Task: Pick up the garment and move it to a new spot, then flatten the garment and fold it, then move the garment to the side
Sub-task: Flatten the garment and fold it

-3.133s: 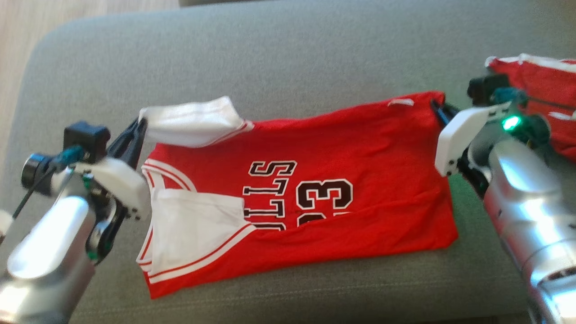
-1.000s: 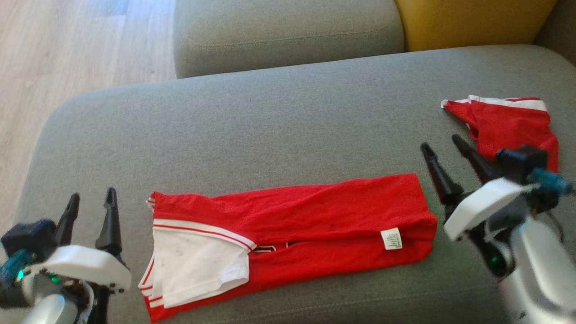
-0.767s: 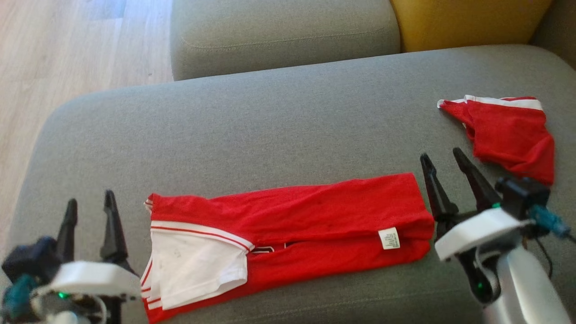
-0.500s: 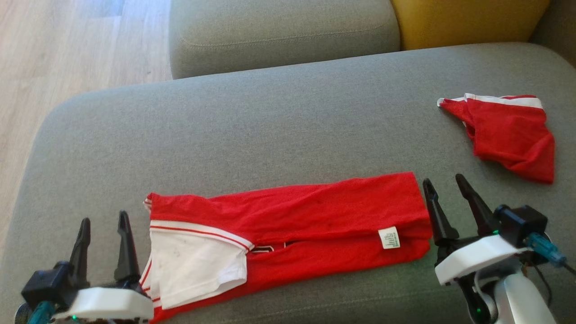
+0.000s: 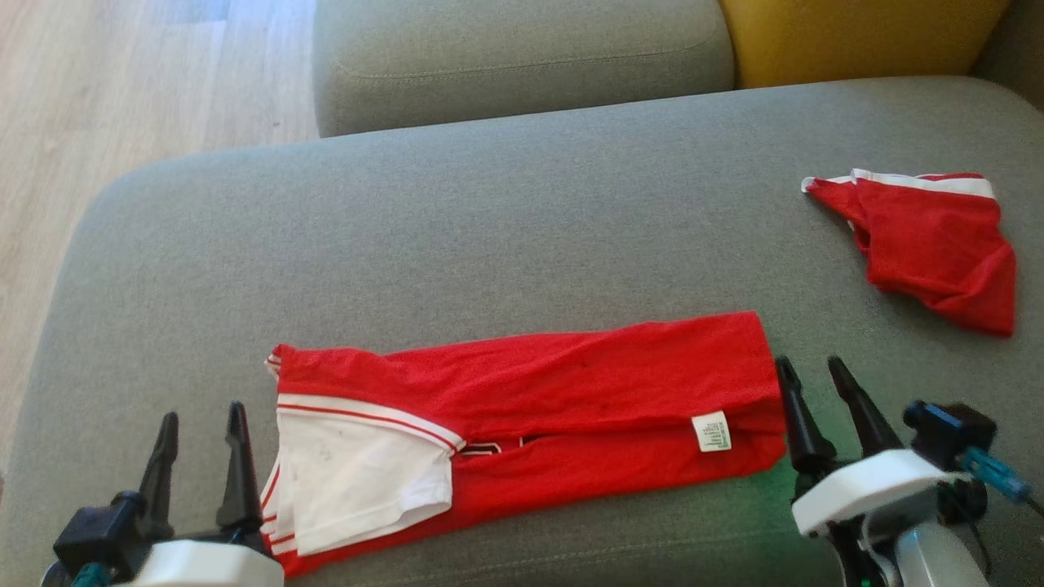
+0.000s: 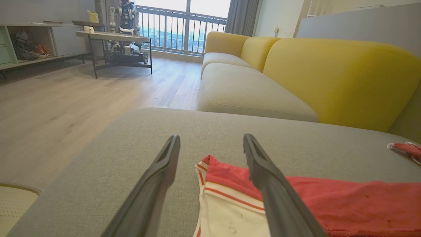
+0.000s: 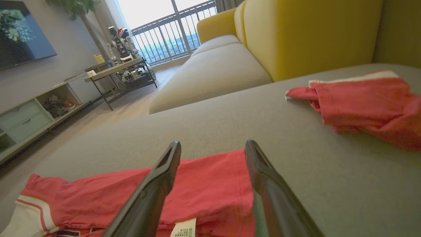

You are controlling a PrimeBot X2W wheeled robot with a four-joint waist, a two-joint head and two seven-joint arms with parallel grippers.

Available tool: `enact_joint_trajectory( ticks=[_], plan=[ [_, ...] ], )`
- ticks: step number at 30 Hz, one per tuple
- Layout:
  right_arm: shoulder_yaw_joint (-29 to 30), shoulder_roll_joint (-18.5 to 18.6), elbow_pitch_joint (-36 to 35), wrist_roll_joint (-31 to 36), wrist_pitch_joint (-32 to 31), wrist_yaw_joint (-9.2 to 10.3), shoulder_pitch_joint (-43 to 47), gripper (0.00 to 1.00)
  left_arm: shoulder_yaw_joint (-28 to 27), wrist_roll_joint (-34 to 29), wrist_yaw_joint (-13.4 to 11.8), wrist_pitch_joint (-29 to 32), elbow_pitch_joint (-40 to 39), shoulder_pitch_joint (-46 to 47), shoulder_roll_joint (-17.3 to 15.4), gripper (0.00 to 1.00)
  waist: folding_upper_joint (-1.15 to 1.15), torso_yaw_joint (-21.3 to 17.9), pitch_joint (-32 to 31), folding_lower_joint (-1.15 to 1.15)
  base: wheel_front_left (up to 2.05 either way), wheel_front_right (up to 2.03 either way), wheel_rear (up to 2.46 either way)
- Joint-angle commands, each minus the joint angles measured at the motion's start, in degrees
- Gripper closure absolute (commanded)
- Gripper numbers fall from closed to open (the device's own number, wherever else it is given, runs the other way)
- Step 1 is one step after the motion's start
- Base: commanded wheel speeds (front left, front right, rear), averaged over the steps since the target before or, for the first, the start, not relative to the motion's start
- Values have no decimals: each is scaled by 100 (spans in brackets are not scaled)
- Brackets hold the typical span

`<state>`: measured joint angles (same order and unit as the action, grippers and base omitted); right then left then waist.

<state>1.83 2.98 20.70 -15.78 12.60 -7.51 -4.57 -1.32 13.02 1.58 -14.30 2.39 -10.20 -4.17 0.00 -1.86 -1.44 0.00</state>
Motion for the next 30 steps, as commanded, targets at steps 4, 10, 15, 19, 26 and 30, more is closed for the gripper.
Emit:
enact_joint_trajectory(
  ticks=[4, 10, 15, 19, 26, 30],
  plan=[
    [94, -10, 536, -608, -12, 2, -330, 0, -271, -163, 169, -70, -42, 318, 74, 0, 0, 72, 48, 0, 0, 0, 0],
    [148, -10, 1316, -1213, -18, 2, -631, 0, -256, -152, 277, -70, 99, 381, 109, 0, 0, 163, 143, 0, 0, 0, 0],
    [-110, -10, 2199, -1896, 70, 2, -1177, 0, -242, -198, 352, -70, 153, 513, 123, 0, 0, 261, 326, 0, 0, 0, 0],
    [-211, -10, 2871, -2038, 125, 2, -1517, 0, -232, -229, 394, -70, 195, 578, 126, 0, 0, 323, 396, 0, 0, 0, 0],
    [-503, -10, 3913, -2221, 179, 2, -1981, 0, -267, -245, 447, -70, 253, 639, 128, 0, 0, 400, 422, 0, 0, 0, 0],
    [-848, -10, 4305, -2433, 170, 2, -2141, 0, -284, -260, 465, -70, 274, 638, 128, 0, 0, 414, 409, 0, 0, 0, 0]
  ],
)
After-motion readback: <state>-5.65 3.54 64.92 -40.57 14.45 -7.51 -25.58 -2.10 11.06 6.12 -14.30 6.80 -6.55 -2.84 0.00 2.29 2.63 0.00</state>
